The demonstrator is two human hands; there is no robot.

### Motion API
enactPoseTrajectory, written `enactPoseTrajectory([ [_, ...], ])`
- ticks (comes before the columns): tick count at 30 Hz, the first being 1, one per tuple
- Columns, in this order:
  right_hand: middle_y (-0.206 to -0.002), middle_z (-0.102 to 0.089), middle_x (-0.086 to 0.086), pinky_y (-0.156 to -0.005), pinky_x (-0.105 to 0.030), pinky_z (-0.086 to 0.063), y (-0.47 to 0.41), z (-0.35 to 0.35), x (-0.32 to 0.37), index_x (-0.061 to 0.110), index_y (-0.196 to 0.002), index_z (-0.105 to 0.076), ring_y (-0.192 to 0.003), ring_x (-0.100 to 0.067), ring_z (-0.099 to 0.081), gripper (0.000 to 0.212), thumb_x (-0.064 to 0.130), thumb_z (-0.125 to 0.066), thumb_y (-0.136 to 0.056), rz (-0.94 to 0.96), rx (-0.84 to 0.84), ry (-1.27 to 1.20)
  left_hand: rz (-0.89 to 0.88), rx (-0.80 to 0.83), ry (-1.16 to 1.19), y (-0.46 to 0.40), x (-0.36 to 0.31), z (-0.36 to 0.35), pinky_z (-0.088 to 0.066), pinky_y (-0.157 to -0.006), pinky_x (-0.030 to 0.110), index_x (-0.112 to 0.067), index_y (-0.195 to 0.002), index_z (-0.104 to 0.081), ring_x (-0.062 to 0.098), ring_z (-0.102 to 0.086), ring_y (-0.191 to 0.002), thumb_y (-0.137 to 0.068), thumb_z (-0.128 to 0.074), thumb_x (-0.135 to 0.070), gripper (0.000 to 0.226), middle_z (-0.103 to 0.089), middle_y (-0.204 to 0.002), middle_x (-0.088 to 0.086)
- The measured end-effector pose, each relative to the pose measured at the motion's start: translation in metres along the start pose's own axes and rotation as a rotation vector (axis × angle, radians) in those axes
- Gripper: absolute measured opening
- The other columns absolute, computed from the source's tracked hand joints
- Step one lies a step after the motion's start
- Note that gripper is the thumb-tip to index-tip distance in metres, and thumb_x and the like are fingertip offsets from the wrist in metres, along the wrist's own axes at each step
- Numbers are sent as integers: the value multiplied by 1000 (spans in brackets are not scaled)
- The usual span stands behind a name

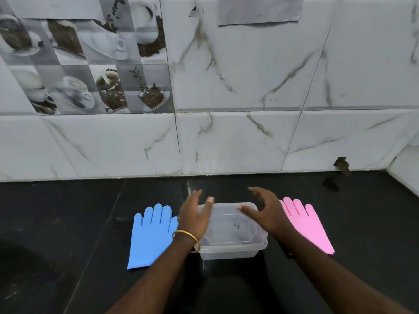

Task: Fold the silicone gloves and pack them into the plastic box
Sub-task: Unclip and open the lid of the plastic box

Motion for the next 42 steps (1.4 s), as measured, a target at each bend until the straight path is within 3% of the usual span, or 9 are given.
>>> enactPoseTrajectory([
  [3, -156, -28, 11, -116, -46, -24, -4, -48, 48, 54, -145, -23, -143, -18, -27, 105, 80, -70, -55, 233, 352, 368, 327, -92, 373, 7, 50, 19, -55, -83, 39, -24, -98, -60, 20, -64, -88, -94, -54, -24, 7, -67, -112, 12],
  [5, -164, -8, 5, -116, -57, -12, 0, -81, 60, 57, -145, -6, -150, -27, -8, 119, 83, -70, -48, 303, 520, 588, 471, -50, 419, 17, 77, 15, -54, -68, 38, -13, -95, -63, 23, -63, -71, -94, -51, -13, 12, -70, -98, 17],
  [8, -166, 3, 0, -111, -70, -1, 5, -137, 78, 60, -143, 4, -150, -33, 9, 127, 81, -73, -43, 363, 685, 769, 589, 54, 413, 33, 106, 15, -55, -62, 32, -11, -100, -65, 21, -65, -64, -94, -49, -10, 17, -73, -91, 15],
  [12, -165, 6, -5, -105, -78, 2, 6, -154, 64, 58, -144, 1, -149, -39, 11, 129, 80, -75, -42, 319, 786, 952, 634, 253, 472, 45, 103, -11, -56, -57, 26, -13, -100, -66, 17, -71, -64, -93, -51, -14, 16, -77, -81, 7],
  [18, -160, -10, -5, -104, -78, -13, 5, -165, 63, 55, -139, -20, -145, -43, -13, 110, 72, -79, -47, 291, 807, 986, 610, 326, 491, 45, 106, -21, -57, -62, 28, -16, -101, -68, 19, -71, -68, -93, -57, -16, 14, -77, -81, 8],
  [23, -153, -22, -7, -104, -74, -18, 5, -162, 69, 52, -136, -26, -140, -39, -24, 103, 72, -77, -49, 327, 770, 991, 595, 311, 534, 40, 103, -24, -61, -66, 34, -19, -98, -67, 24, -74, -79, -94, -58, -13, 12, -76, -87, 6],
  [32, -152, -25, -5, -106, -72, -20, 6, -158, 73, 52, -136, -30, -139, -36, -26, 101, 71, -77, -49, 288, 788, 963, 598, 303, 514, 42, 99, -25, -57, -56, 26, -28, -88, -63, 22, -71, -82, -95, -57, -15, 16, -72, -90, 1],
  [42, -151, -26, -4, -107, -70, -20, 8, -155, 74, 52, -136, -30, -139, -35, -26, 101, 70, -78, -49, 264, 820, 937, 599, 304, 477, 43, 98, -26, -62, -67, 35, -25, -93, -64, 25, -70, -87, -94, -58, -15, 12, -71, -95, 5],
])
Point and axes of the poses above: each hand's wrist, its own y-axis away from the middle knuckle, its own z-axis out of the back of the hand, x = y × z, the point moved 9 cm from there along -y, towards the middle knuckle
